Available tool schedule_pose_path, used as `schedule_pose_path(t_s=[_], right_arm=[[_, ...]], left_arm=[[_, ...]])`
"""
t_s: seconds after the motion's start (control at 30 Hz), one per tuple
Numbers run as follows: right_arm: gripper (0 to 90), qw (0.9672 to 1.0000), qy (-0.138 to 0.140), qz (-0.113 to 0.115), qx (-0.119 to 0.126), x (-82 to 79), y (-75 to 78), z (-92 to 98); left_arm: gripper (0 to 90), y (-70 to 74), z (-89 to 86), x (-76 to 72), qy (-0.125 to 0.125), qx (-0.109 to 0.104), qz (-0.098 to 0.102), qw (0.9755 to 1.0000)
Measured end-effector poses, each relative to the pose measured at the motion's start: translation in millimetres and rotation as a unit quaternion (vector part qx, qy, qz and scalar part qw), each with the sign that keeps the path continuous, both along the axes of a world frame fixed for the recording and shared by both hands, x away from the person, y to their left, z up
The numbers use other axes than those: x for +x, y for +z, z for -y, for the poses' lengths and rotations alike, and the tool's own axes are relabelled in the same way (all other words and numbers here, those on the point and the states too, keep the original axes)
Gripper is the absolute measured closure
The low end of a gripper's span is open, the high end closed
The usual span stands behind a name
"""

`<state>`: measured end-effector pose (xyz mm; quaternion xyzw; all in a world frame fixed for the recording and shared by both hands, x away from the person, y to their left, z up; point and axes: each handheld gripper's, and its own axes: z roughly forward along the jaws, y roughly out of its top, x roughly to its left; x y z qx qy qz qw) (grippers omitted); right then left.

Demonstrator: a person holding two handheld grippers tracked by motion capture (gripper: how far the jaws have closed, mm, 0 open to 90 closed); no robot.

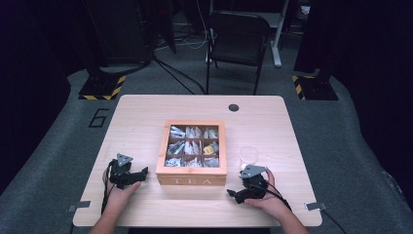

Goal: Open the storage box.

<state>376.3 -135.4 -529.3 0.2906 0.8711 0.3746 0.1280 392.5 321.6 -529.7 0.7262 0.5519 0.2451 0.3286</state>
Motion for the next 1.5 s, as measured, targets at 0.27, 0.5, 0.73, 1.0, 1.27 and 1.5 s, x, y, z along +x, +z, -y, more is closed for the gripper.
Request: schedule_pose_path(t_s=[0.27,0.5,0.73,1.0,1.27,1.5], right_arm=[[8.8,1.0,-0.004,-0.002,0.001,-0.4,0.1,-0.9],[11.5,0.9998,-0.021,0.001,0.004,-1.5,0.1,-1.8],[11.8,0.9997,-0.024,-0.001,0.005,-2.4,0.2,-1.7],[10.9,0.9999,-0.016,-0.002,0.003,-3.4,0.2,-0.9],[13.1,0.9997,-0.023,-0.004,0.0,-4.5,1.2,-1.7],[22.3,0.9989,-0.043,0.002,-0.021,-10.5,10.8,-6.0]], left_arm=[[17.9,-0.5,0.6,-0.2,0.002,0.002,0.003,1.0],[18.1,0.1,0.0,-0.3,0.0,0.002,0.0,1.0],[18.4,0.0,0.4,-0.7,0.002,0.006,0.002,1.0],[16.6,-0.7,0.1,-0.5,-0.008,0.002,0.003,1.0],[19.1,0.4,-0.9,-0.2,-0.005,0.003,0.002,1.0],[26.8,6.1,-6.0,-2.6,0.028,-0.029,0.002,0.9992]])
